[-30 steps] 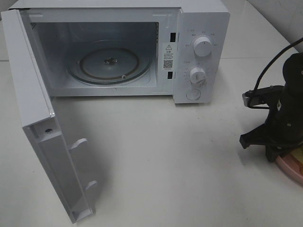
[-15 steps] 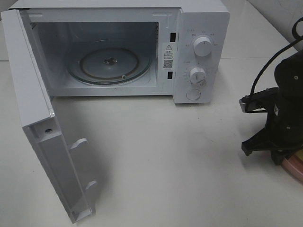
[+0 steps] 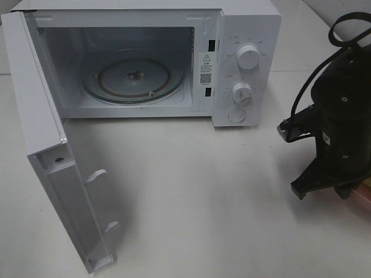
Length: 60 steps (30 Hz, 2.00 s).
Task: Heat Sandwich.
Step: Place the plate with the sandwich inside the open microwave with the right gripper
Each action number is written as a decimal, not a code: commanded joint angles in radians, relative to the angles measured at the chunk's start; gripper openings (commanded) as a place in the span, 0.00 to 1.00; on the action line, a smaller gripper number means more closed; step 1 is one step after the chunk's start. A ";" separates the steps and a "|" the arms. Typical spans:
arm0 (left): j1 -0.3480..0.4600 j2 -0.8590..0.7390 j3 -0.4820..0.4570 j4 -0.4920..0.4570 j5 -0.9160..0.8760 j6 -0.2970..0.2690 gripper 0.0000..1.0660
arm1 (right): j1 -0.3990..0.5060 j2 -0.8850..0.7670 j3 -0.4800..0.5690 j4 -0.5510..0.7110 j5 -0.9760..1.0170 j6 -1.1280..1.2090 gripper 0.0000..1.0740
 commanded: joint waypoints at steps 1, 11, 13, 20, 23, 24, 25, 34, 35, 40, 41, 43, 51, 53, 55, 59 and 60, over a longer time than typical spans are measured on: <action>-0.005 -0.020 0.000 -0.001 -0.001 0.000 0.94 | 0.034 -0.043 0.016 -0.031 0.057 0.011 0.00; -0.005 -0.020 0.000 -0.001 -0.001 0.000 0.94 | 0.161 -0.185 0.084 -0.007 0.140 0.005 0.00; -0.005 -0.020 0.000 -0.001 -0.001 0.000 0.94 | 0.178 -0.201 0.091 -0.007 0.146 0.004 0.00; -0.005 -0.020 0.000 -0.001 -0.001 0.000 0.94 | 0.313 -0.306 0.121 -0.005 0.203 -0.002 0.00; -0.005 -0.020 0.000 -0.001 -0.001 0.000 0.94 | 0.357 -0.334 0.125 -0.006 0.222 -0.013 0.00; -0.005 -0.020 0.000 -0.001 -0.001 0.000 0.94 | 0.370 -0.341 0.127 -0.006 0.228 -0.015 0.00; -0.005 -0.020 0.000 -0.001 -0.001 0.000 0.94 | 0.384 -0.348 0.127 -0.005 0.236 -0.015 0.00; -0.005 -0.020 0.000 -0.001 -0.001 0.000 0.94 | 0.504 -0.379 0.127 -0.004 0.283 -0.050 0.00; -0.005 -0.020 0.000 -0.001 -0.001 0.000 0.94 | 0.504 -0.379 0.127 -0.004 0.283 -0.050 0.00; -0.005 -0.020 0.000 -0.001 -0.001 0.000 0.94 | 0.581 -0.379 0.127 -0.004 0.304 -0.088 0.00; -0.005 -0.020 0.000 -0.001 -0.001 0.000 0.94 | 0.608 -0.379 0.127 -0.004 0.311 -0.093 0.00; -0.005 -0.020 0.000 -0.001 -0.001 0.000 0.94 | 0.633 -0.379 0.127 -0.004 0.320 -0.098 0.00; -0.005 -0.020 0.000 -0.001 -0.001 0.000 0.94 | 0.687 -0.379 0.127 -0.004 0.326 -0.165 0.01; -0.005 -0.020 0.000 -0.001 -0.001 0.000 0.94 | 0.694 -0.379 0.127 -0.007 0.323 -0.186 0.01; -0.005 -0.020 0.000 -0.001 -0.001 0.000 0.94 | 0.694 -0.379 0.127 -0.008 0.314 -0.210 0.01; -0.005 -0.020 0.000 -0.001 -0.001 0.000 0.94 | 0.694 -0.379 0.127 -0.008 0.274 -0.275 0.01; -0.005 -0.020 0.000 -0.001 -0.001 0.000 0.94 | 0.694 -0.379 0.127 -0.008 0.263 -0.297 0.01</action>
